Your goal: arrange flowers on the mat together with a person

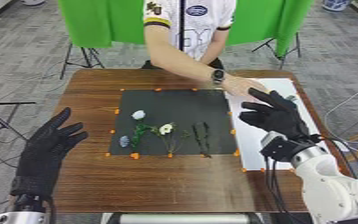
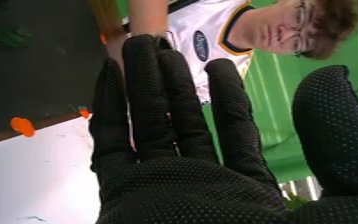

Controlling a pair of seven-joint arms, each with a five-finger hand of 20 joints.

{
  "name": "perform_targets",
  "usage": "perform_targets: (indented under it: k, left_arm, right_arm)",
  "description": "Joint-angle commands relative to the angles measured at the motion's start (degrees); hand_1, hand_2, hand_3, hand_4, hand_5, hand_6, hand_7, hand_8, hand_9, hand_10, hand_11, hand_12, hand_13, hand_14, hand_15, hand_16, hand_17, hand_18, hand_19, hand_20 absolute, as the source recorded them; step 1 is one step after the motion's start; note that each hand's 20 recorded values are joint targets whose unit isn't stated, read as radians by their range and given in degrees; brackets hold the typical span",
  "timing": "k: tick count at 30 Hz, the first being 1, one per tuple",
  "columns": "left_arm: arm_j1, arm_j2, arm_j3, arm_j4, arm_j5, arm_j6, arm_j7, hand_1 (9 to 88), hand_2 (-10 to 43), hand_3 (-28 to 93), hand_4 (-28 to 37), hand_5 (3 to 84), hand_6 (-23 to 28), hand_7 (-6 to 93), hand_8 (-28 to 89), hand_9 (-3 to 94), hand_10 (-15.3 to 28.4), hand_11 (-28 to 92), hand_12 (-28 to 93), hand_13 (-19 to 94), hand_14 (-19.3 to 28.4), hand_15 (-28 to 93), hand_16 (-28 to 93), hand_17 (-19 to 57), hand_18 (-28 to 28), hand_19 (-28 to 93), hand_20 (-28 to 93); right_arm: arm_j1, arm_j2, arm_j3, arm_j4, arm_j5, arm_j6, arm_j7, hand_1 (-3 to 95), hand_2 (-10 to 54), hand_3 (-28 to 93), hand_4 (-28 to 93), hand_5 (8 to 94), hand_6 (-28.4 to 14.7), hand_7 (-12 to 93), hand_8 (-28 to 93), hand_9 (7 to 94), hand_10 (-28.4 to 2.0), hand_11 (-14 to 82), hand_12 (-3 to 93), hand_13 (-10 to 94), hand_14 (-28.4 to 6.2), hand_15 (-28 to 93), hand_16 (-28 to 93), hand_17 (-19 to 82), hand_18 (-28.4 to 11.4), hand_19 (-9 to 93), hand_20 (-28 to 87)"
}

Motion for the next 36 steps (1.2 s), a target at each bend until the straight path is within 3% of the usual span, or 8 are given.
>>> perform_targets:
  k: [1, 7, 18, 21, 29, 31, 36]
  left_arm:
    - [-0.2, 0.09, 0.51, 0.35, 0.05, 0.07, -0.60, 19.5, 2.9, 79, -28.3, 32.6, 5.3, 14.6, -11, 33.7, 19.0, 24, 11, 24, 27.0, 54, -9, -10.0, 22.5, 47, 15]
    - [-0.3, -0.14, 0.31, 0.27, 0.43, -0.34, -1.32, 19.4, 3.4, 78, -28.3, 32.7, 5.3, 14.7, -11, 33.6, 19.2, 24, 11, 24, 27.1, 54, -9, -10.0, 22.5, 47, 15]
    - [-0.1, -0.15, 0.58, 0.37, 0.23, 0.07, -0.75, 19.3, 3.5, 78, -28.3, 32.7, 5.4, 14.7, -11, 33.5, 18.9, 24, 11, 24, 27.2, 54, -9, -10.0, 22.5, 47, 15]
    - [-0.3, -0.72, 0.34, 0.31, 0.46, -0.37, -1.70, 19.3, 3.5, 79, -28.3, 32.7, 5.3, 14.6, -11, 33.6, 19.0, 24, 11, 24, 27.2, 54, -9, -10.0, 22.5, 47, 15]
    - [-0.4, -1.30, 0.49, 0.43, 0.59, -0.44, -2.18, 19.4, 3.5, 78, -28.3, 32.7, 5.3, 14.6, -11, 33.6, 19.1, 24, 11, 24, 27.1, 54, -9, -10.0, 22.5, 47, 14]
    - [-0.7, -1.79, 0.40, 0.46, 1.20, -0.98, -3.11, 19.5, 3.7, 78, -28.3, 32.7, 5.4, 14.5, -11, 33.6, 19.1, 24, 11, 24, 27.0, 54, -9, -10.0, 22.5, 47, 14]
    - [-0.7, -1.74, 0.62, 0.35, 1.26, -0.81, -2.66, 19.4, 3.7, 78, -28.3, 32.7, 5.4, 14.4, -11, 33.6, 19.2, 24, 11, 24, 27.1, 54, -9, -10.0, 22.5, 47, 14]
  right_arm:
    - [0.0, 0.3, 0.1, 0.1, 0.1, 0.0, 0.2, 25.7, 6.3, 71, -26, 48.3, -1.2, 13, -11, 50.7, -18.0, 19.5, 14.6, 43, -17.9, 53, 8, 13, -21.1, 62, 12]
    - [-0.5, 0.3, -0.2, 0.1, 0.5, 0.2, 0.3, 25.6, 6.4, 71, -26, 48.5, -1.3, 14, -11, 50.9, -18.0, 19.9, 14.6, 43, -17.9, 54, 8, 13, -21.0, 62, 12]
    - [-0.7, 1.2, -1.1, -0.1, -0.5, 2.1, -1.4, 25.7, 6.6, 71, -26, 49.5, -1.5, 14, -12, 51.9, -17.9, 20.4, 14.5, 44, -17.7, 55, 8, 14, -20.9, 63, 13]
    - [-1.2, 0.8, -1.0, -0.2, -0.3, 2.3, -1.2, 25.7, 6.7, 71, -26, 49.6, -1.6, 14, -12, 52.0, -17.9, 20.5, 14.6, 44, -17.7, 55, 7, 14, -20.9, 63, 13]
    - [-1.7, 0.5, -1.0, -0.2, -0.7, 2.3, -0.7, 25.8, 6.9, 71, -26, 49.9, -1.6, 14, -12, 52.0, -17.9, 20.5, 14.5, 44, -17.7, 55, 7, 14, -20.8, 63, 13]
    - [-1.9, 0.4, -0.8, -0.2, -0.8, 2.1, -0.8, 25.8, 6.9, 71, -26, 49.8, -1.6, 14, -12, 52.0, -17.9, 20.5, 14.4, 44, -17.7, 55, 7, 14, -20.8, 63, 13]
    - [-1.8, 0.2, -0.9, -0.2, -1.0, 1.9, -0.6, 25.8, 6.9, 71, -26, 49.9, -1.6, 14, -12, 52.0, -17.9, 20.5, 14.4, 44, -17.7, 55, 7, 14, -20.8, 63, 12]
